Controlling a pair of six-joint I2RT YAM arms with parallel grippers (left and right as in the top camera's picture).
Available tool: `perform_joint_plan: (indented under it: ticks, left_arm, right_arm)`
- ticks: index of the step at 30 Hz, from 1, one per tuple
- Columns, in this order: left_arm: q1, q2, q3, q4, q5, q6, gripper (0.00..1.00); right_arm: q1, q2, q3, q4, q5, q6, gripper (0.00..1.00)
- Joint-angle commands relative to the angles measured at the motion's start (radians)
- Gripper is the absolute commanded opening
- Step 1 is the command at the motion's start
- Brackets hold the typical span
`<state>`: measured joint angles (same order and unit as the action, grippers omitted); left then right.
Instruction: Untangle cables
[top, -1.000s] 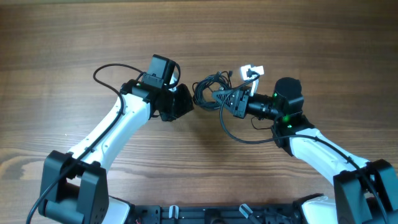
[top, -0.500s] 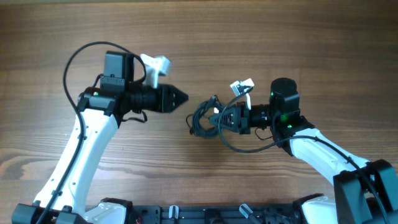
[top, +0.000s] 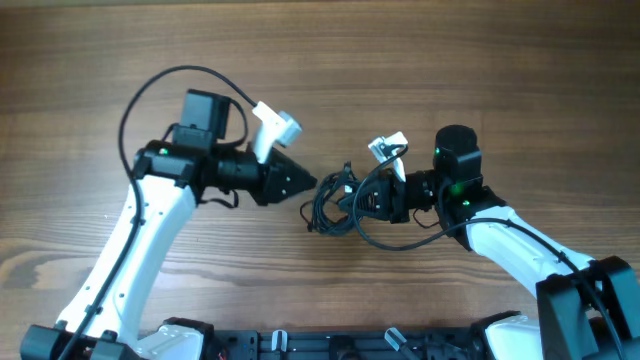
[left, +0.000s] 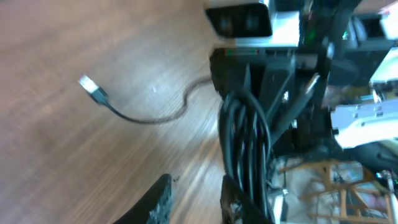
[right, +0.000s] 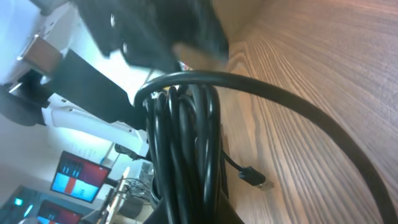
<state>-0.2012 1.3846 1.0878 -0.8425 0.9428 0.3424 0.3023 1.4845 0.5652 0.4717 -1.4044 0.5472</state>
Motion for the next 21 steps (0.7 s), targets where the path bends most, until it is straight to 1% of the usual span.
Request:
perform_joint_plan:
  ticks: [1,2,3,5,9,11,12,14,17,19,21]
  left_arm:
    - [0.1,0.001,0.005,0.016,0.161,0.014,0.36]
    - [0.12,0.001,0.005,0.015,0.225,0.014,0.41]
    - [0.121,0.001,0.005,0.015,0.247,0.015,0.43]
    - [0.107,0.001,0.005,0.015,0.245,0.017,0.43]
    - [0.032,0.003,0.005,0.016,0.2,0.017,0.42]
    - [0.001,0.003,0.005,0.02,0.167,0.017,0.4]
    - [-0.016,0.003,0.005,0.019,0.13,0.017,0.36]
    - [-0.034,0.003,0.005,0.017,0.095,0.017,0.33]
    - [-0.061,0.003,0.005,0.017,0.048,0.017,0.33]
    - [-0.072,0.003,0.005,0.016,-0.003,0.016,0.3]
    - [-0.074,0.003,0.005,0.016,-0.006,0.016,0.25]
  right_arm:
    - [-0.002,-0.002,0.005,0.002,-0.001,-0.024,0.04]
    - [-0.002,-0.002,0.005,0.002,0.003,-0.024,0.04]
    - [-0.002,-0.002,0.005,0.001,0.008,-0.024,0.04]
    - [-0.002,-0.002,0.005,0.002,0.02,-0.023,0.04]
    - [-0.002,-0.002,0.005,0.001,0.028,-0.02,0.04]
    - [-0.002,-0.002,0.005,0.001,0.028,-0.021,0.04]
    - [-0.002,-0.002,0.005,0.001,0.028,-0.02,0.04]
    - [-0.002,-0.002,0.005,0.001,0.027,-0.02,0.04]
    - [-0.002,-0.002,0.005,0.001,0.012,-0.02,0.04]
    - [-0.002,-0.002,0.005,0.001,0.012,-0.02,0.04]
    - [-0.002,-0.002,0.005,0.001,0.007,-0.021,0.04]
